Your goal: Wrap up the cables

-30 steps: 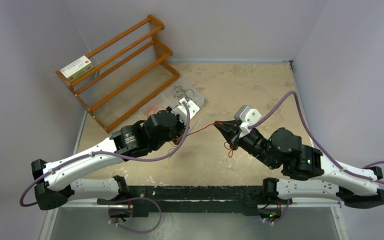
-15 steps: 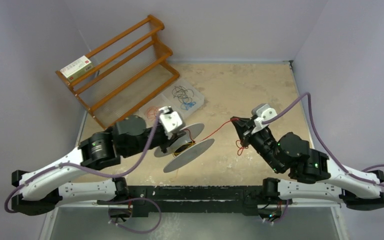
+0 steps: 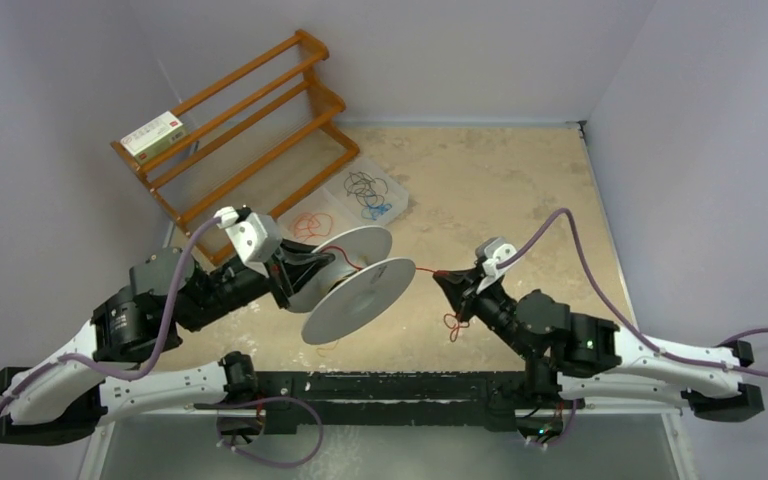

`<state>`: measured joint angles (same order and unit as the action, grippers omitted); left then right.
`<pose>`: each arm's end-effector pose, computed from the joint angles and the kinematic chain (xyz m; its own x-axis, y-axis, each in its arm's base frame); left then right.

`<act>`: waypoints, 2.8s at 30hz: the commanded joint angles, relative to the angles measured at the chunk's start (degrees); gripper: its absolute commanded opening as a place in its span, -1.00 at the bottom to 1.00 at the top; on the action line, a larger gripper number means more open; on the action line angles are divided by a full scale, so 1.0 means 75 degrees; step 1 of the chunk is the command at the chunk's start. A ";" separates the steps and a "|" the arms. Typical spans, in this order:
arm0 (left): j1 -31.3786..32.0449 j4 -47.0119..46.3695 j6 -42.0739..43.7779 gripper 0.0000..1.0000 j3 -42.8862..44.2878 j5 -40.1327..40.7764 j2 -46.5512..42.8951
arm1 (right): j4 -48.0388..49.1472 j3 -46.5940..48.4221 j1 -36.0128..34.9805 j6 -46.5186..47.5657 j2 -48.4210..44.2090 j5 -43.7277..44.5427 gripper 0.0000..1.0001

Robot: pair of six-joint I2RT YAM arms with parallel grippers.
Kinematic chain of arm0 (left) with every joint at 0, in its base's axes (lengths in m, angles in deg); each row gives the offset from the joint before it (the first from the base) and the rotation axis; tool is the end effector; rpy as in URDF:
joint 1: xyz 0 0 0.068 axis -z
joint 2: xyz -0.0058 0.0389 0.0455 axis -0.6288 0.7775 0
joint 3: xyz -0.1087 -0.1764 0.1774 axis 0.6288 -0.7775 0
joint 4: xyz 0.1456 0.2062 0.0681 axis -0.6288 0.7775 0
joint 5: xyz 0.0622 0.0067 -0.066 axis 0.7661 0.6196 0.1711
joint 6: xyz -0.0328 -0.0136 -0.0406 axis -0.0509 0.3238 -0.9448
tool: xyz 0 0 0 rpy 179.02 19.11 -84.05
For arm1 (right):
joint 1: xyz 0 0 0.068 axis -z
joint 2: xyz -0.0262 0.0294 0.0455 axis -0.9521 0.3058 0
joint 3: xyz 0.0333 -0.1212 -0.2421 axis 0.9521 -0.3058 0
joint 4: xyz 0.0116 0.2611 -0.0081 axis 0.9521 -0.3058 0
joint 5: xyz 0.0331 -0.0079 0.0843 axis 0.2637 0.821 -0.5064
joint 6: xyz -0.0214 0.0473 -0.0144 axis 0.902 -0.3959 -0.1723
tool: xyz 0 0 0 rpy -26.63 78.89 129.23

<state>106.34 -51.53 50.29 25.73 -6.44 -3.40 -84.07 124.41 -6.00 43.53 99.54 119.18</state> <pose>0.0450 -0.0922 0.4577 -0.0762 -0.0593 -0.9953 0.8383 0.5366 -0.0962 0.0496 0.1243 0.3567 -0.1096 0.1510 -0.9824 -0.5986 0.7790 0.1865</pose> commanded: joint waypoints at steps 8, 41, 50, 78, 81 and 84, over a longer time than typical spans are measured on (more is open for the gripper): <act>-0.0007 -0.3433 -0.0715 -1.00 -0.0242 0.3535 -0.0490 | 0.3012 -0.1664 0.0154 -0.0981 0.1658 -0.0490 -1.00; -0.0005 -0.4142 -0.0999 -1.00 0.1560 0.3667 0.1920 | 0.8245 -0.2578 0.1073 0.0176 0.3812 -0.1498 -0.26; -0.0007 -0.4112 -0.0611 -1.00 0.1838 0.4015 0.2101 | 0.7695 -0.3073 0.1235 0.0226 0.2662 -0.1440 0.32; -0.0007 -0.3308 -0.0856 -1.00 0.2592 0.3725 0.2264 | 0.9861 -0.3433 0.3102 0.3143 0.3238 -0.5312 0.67; -0.0007 -0.3265 -0.0858 -1.00 0.2615 0.3700 0.2269 | 1.0306 -0.3302 0.3249 0.3066 0.3623 -0.5453 0.64; -0.0007 -0.3230 -0.0863 -1.00 0.2642 0.3656 0.2261 | 1.0511 -0.3144 0.3387 0.2987 0.3871 -0.5785 0.60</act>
<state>106.49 -70.66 45.68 41.90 22.67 14.98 -14.37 97.18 18.13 66.22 127.12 81.33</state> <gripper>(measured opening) 0.045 0.812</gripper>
